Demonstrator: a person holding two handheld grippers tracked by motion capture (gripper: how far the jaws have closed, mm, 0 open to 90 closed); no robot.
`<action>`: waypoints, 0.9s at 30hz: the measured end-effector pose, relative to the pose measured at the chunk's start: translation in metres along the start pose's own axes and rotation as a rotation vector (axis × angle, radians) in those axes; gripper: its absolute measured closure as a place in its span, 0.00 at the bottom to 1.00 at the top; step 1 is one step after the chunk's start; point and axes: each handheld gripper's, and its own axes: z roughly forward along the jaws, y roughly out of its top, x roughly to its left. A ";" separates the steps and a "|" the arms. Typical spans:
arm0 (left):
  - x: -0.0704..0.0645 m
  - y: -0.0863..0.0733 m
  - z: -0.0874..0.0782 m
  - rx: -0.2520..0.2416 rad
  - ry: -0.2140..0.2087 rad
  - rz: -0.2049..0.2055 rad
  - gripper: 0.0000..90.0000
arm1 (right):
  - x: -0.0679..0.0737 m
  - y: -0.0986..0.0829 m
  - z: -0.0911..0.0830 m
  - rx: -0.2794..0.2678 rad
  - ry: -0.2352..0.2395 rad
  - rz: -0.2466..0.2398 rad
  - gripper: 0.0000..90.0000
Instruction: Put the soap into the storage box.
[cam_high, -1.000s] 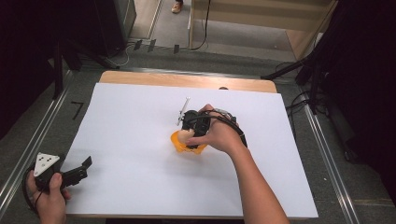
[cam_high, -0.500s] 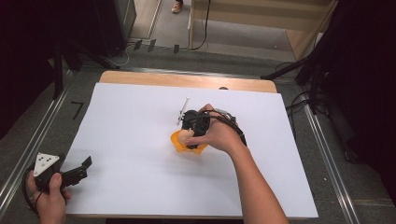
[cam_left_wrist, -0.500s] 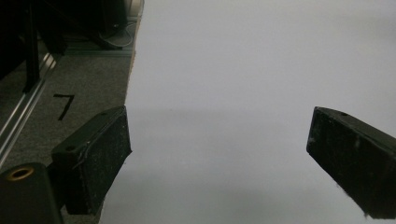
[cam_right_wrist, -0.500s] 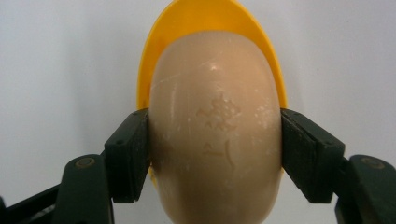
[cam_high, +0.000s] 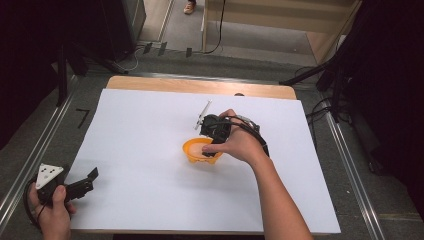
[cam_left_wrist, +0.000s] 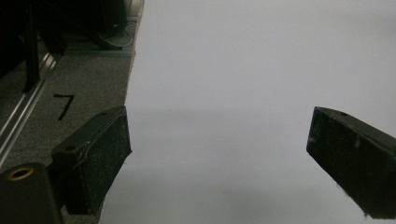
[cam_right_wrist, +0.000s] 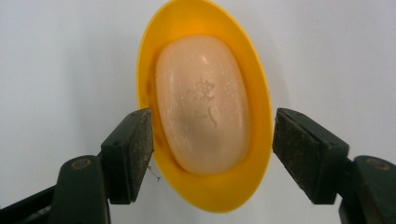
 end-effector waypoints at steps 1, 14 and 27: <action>0.000 0.000 0.000 0.000 0.000 0.000 0.08 | 0.000 0.000 0.000 0.000 0.000 0.000 0.32; -0.001 0.000 0.000 0.003 0.002 0.003 0.08 | -0.002 -0.037 -0.009 -0.023 -0.038 0.123 0.10; -0.001 0.000 0.000 0.000 0.007 0.009 0.08 | -0.002 -0.080 -0.013 -0.055 -0.070 0.220 0.00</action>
